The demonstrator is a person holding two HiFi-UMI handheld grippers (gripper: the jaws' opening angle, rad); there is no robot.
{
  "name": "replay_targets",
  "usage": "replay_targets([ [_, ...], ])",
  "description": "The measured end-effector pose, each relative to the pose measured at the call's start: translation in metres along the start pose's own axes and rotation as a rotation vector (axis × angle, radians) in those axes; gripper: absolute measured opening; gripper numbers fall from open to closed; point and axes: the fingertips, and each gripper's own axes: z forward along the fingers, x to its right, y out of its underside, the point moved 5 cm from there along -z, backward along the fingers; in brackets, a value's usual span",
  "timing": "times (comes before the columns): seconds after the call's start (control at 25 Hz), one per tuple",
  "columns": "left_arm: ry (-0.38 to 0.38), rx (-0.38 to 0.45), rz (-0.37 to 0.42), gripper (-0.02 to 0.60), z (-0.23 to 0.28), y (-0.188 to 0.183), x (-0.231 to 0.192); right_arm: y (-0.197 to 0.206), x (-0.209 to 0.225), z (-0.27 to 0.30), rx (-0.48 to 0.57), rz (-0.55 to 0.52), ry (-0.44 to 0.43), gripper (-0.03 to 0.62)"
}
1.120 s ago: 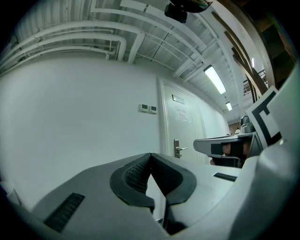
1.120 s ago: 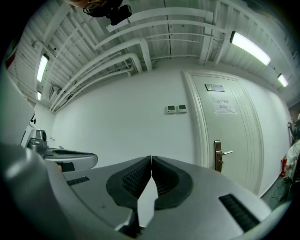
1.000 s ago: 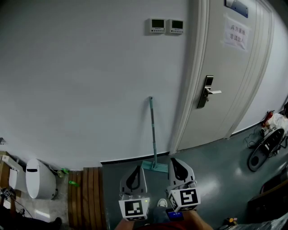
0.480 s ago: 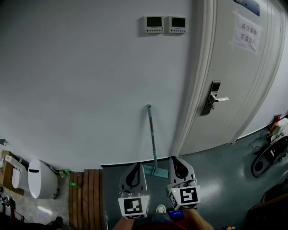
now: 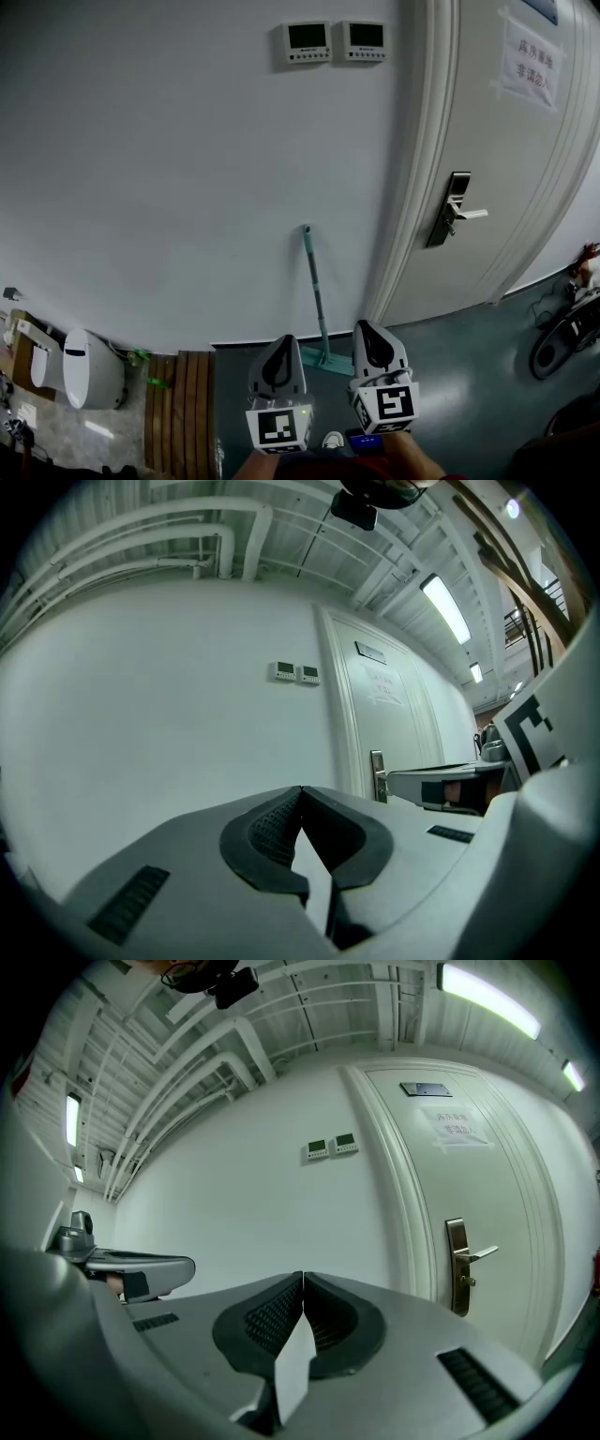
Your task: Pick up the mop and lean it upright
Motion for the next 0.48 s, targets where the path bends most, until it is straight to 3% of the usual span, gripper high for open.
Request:
replay_targets([
  [0.48, -0.017, -0.021, -0.026, 0.014, 0.044, 0.014, -0.031, 0.010, -0.001, 0.056, -0.029, -0.010, -0.018, 0.018],
])
